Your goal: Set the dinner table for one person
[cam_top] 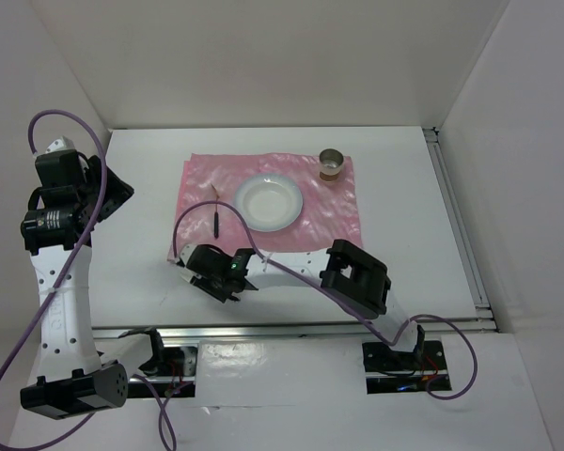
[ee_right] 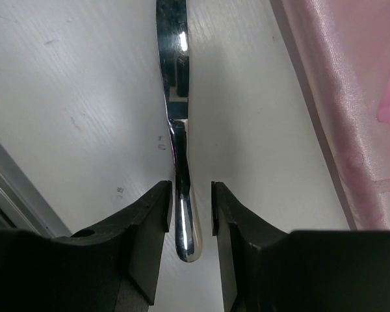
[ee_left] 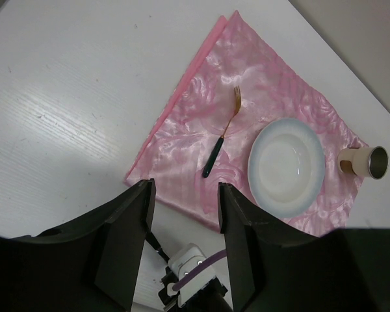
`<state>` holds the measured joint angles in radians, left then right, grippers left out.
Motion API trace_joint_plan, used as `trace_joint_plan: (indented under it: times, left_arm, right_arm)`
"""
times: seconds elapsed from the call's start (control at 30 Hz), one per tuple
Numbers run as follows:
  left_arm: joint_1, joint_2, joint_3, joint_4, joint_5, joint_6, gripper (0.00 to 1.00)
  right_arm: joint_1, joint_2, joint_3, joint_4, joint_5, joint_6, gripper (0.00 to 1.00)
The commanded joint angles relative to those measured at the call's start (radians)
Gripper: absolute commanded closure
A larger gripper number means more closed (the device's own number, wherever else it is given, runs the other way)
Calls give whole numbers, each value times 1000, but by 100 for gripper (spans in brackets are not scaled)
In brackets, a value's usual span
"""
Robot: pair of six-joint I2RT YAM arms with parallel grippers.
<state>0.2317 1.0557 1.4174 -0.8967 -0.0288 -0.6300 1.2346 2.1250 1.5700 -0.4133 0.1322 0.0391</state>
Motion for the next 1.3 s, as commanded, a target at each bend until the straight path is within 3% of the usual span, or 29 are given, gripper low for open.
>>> trace_joint_plan:
  times: [0.0, 0.47, 0.87, 1.27]
  left_arm:
    - [3, -10, -2, 38, -6, 18, 40]
    - [3, -10, -11, 47, -6, 18, 40]
    - [3, -10, -11, 47, -13, 18, 40]
    - [3, 0, -9, 47, -22, 18, 40]
  right_arm:
    - [-1, 9, 56, -36, -19, 5, 58]
    - [-1, 90, 68, -41, 0, 24, 60]
    - [8, 35, 22, -21, 38, 24, 95]
    - [8, -137, -74, 18, 118, 10, 99]
